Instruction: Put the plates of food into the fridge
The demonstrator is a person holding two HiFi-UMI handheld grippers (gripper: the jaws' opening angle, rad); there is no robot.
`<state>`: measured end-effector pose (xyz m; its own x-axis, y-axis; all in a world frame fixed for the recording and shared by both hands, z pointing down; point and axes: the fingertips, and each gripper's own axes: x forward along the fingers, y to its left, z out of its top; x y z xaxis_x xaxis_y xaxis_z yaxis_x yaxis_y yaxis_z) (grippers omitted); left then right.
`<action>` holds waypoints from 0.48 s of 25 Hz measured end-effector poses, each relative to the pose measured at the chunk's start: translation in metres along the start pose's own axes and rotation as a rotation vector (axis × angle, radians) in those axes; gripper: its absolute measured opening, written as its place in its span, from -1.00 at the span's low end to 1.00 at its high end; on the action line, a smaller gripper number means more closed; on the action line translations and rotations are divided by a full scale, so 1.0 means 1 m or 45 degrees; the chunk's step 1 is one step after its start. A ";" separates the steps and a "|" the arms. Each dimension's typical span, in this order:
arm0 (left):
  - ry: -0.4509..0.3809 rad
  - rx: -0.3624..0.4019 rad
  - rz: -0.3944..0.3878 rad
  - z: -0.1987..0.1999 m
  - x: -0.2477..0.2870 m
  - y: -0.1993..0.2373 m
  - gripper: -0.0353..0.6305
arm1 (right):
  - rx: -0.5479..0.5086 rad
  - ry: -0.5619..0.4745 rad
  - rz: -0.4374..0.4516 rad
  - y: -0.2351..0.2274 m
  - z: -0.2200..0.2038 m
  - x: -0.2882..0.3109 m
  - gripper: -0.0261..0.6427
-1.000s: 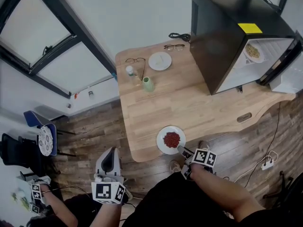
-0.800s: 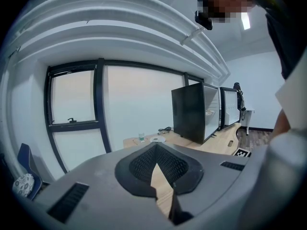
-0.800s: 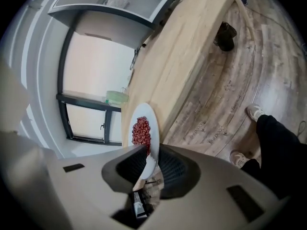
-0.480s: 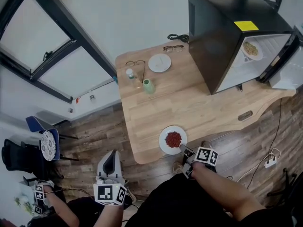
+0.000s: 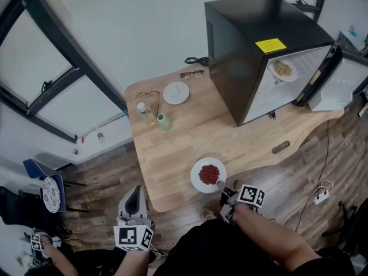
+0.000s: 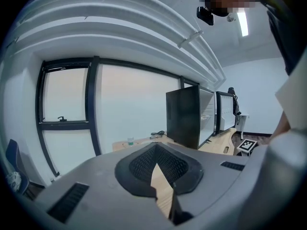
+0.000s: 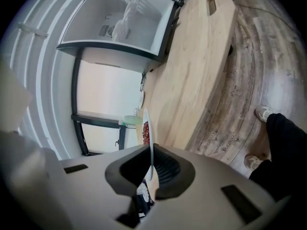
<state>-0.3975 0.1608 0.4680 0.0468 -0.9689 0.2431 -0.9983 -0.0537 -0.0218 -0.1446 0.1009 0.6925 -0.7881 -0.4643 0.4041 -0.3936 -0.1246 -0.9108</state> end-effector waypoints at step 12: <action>-0.048 0.008 -0.119 0.030 0.063 -0.065 -0.88 | 0.007 -0.143 0.038 0.013 0.088 -0.050 -0.83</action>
<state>-0.3287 0.0957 0.4558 0.1409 -0.9680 0.2079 -0.9893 -0.1455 -0.0070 -0.0691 0.0457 0.6528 -0.7412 -0.5634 0.3650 -0.3679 -0.1139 -0.9229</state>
